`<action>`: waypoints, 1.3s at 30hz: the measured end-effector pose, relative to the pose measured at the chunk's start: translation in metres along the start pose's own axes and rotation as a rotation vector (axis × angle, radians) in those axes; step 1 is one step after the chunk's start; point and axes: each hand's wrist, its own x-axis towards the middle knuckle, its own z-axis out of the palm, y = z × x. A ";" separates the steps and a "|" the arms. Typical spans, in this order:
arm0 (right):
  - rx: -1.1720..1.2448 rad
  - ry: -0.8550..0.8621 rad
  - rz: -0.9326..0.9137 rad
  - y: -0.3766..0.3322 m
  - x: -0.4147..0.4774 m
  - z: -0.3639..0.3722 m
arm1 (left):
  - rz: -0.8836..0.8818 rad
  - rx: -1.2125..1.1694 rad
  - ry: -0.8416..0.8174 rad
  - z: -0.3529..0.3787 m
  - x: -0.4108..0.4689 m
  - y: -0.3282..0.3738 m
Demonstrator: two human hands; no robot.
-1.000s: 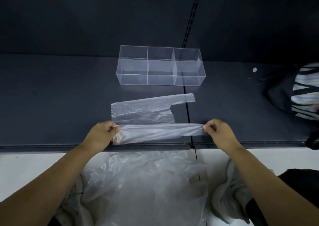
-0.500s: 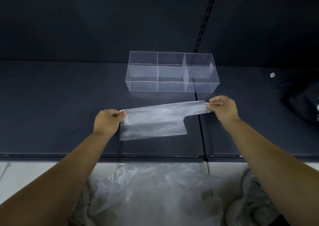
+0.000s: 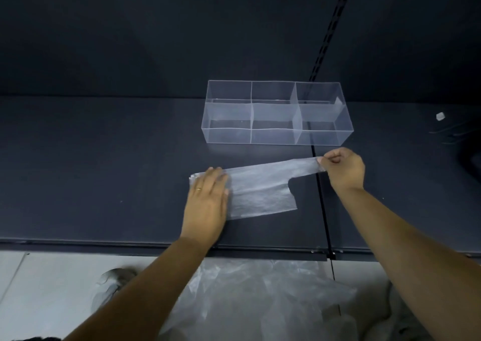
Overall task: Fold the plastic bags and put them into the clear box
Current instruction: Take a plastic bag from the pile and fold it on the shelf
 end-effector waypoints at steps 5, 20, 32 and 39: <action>-0.134 0.068 -0.006 -0.012 -0.010 -0.002 | -0.055 0.225 -0.347 0.016 -0.017 -0.013; -0.371 -0.421 -0.637 -0.014 -0.129 0.036 | 0.218 -0.001 -0.122 -0.003 -0.029 0.001; -0.539 -0.471 -0.665 -0.004 -0.089 0.006 | 0.152 0.003 -0.151 -0.009 -0.022 0.005; -0.473 -0.505 -0.652 -0.023 -0.092 -0.010 | 0.224 -0.023 0.008 -0.007 -0.016 0.009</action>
